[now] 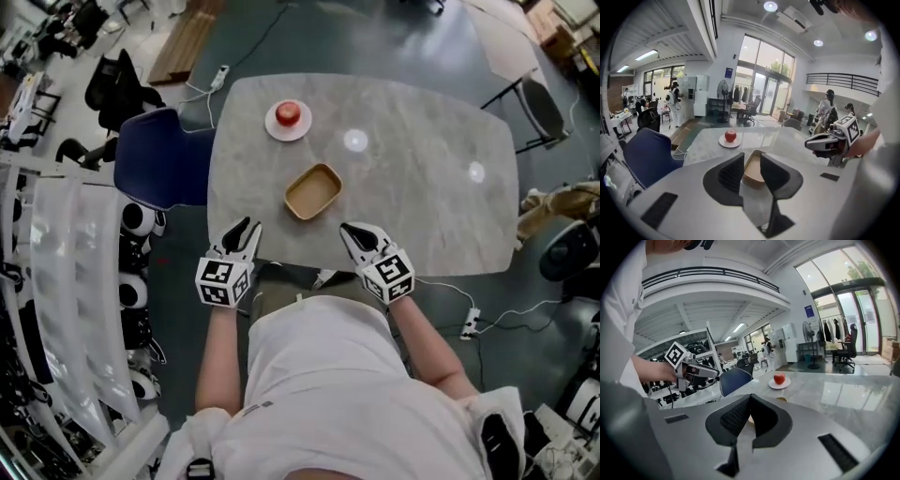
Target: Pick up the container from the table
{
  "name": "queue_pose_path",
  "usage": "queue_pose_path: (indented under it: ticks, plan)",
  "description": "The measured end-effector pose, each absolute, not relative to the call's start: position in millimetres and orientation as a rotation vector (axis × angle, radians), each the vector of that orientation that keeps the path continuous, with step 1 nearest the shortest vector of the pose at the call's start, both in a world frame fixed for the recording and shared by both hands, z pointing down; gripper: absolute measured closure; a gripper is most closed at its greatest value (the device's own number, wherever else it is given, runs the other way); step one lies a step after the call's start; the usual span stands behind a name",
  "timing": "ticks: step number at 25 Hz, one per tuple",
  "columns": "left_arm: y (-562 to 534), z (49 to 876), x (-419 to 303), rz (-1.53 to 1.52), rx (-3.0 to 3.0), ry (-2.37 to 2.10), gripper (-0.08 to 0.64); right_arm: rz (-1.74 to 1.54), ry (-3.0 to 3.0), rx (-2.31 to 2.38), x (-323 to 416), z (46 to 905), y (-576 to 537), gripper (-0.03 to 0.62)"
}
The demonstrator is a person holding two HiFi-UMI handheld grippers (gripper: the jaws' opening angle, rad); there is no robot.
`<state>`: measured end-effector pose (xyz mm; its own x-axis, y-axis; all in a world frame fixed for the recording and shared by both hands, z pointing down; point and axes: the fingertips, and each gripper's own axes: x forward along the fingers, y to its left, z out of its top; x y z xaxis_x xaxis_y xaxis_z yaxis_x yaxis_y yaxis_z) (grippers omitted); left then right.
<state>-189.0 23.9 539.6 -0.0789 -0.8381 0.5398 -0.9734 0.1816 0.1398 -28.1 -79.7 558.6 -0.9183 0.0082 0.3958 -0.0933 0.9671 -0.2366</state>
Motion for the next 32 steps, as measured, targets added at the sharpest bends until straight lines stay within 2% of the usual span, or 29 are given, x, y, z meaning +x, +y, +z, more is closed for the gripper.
queue_pose_path:
  ticks: [11, 20, 29, 32]
  plan:
    - [-68.2, 617.1, -189.6, 0.537, 1.880, -1.569, 0.449, 0.517, -2.575, 0.514, 10.6, 586.9, -114.2, 0.583]
    - [-105.7, 692.9, -198.2, 0.736, 1.907, -1.355, 0.422, 0.620, -2.452, 0.805, 33.7, 596.4, -114.2, 0.583]
    - [-125.3, 742.7, -191.8, 0.840, 1.873, -1.217, 0.423, 0.677, -2.323, 1.058, 77.0, 601.7, -108.6, 0.583]
    - [-125.3, 751.3, -188.7, 0.872, 1.873, -1.174, 0.450, 0.690, -2.292, 1.112, 86.6, 602.6, -103.4, 0.583]
